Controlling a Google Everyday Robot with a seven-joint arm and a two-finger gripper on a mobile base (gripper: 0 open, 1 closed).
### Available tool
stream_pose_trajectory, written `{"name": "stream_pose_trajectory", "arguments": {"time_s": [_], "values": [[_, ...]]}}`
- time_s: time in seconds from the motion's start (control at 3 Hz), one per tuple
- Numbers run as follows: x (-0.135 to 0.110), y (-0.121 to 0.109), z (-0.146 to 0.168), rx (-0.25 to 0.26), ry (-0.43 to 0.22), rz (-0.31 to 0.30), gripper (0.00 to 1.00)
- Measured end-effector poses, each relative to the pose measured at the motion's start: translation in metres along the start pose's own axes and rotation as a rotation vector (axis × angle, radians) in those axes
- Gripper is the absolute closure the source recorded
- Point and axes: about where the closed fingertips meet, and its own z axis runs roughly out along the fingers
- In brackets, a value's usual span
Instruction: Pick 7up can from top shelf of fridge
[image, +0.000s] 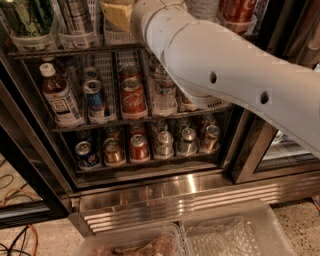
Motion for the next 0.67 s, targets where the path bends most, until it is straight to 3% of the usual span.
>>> {"name": "stream_pose_trajectory", "arguments": {"time_s": [0.33,0.67], "values": [[0.002,-0.002,-0.021,-0.022,0.034,-0.011,1.00],[0.007,0.005,-0.049,-0.073,0.091,0.023,1.00]]}}
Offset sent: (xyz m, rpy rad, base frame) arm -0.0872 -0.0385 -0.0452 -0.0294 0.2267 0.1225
